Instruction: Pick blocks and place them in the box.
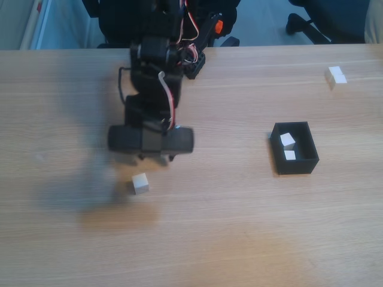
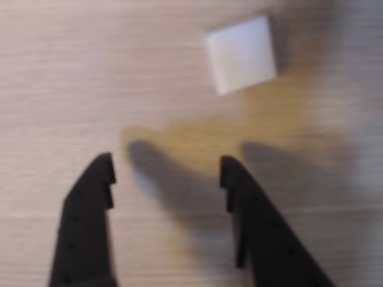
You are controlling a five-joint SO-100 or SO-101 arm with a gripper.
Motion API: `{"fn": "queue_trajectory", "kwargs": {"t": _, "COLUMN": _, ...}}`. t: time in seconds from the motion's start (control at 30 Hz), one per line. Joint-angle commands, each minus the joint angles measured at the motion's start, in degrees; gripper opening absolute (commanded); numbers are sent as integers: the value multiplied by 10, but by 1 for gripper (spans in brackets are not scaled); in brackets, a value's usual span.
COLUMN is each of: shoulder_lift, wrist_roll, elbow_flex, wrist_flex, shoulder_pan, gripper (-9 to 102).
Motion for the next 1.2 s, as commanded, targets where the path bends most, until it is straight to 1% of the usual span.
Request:
{"fn": "queue_trajectory", "kwargs": {"t": 0.0, "shoulder_lift": -40, "wrist_roll": -31, "elbow_flex": -57, "wrist_flex": -30, "shoulder_pan": 24, "gripper": 18}}
{"fn": "queue_trajectory", "kwargs": {"t": 0.17, "shoulder_lift": -87, "wrist_roll": -44, "elbow_flex": -106, "wrist_flex": -31, "shoulder_pan": 41, "gripper": 18}}
{"fn": "queue_trajectory", "kwargs": {"t": 0.4, "shoulder_lift": -123, "wrist_roll": -43, "elbow_flex": -155, "wrist_flex": -32, "shoulder_pan": 35, "gripper": 18}}
{"fn": "queue_trajectory", "kwargs": {"t": 0.8, "shoulder_lift": -136, "wrist_roll": -38, "elbow_flex": -167, "wrist_flex": -32, "shoulder_pan": 10, "gripper": 18}}
{"fn": "queue_trajectory", "kwargs": {"t": 1.03, "shoulder_lift": -158, "wrist_roll": -43, "elbow_flex": -171, "wrist_flex": -59, "shoulder_pan": 11, "gripper": 17}}
{"fn": "queue_trajectory", "kwargs": {"t": 1.17, "shoulder_lift": -172, "wrist_roll": -44, "elbow_flex": -182, "wrist_flex": -60, "shoulder_pan": 13, "gripper": 16}}
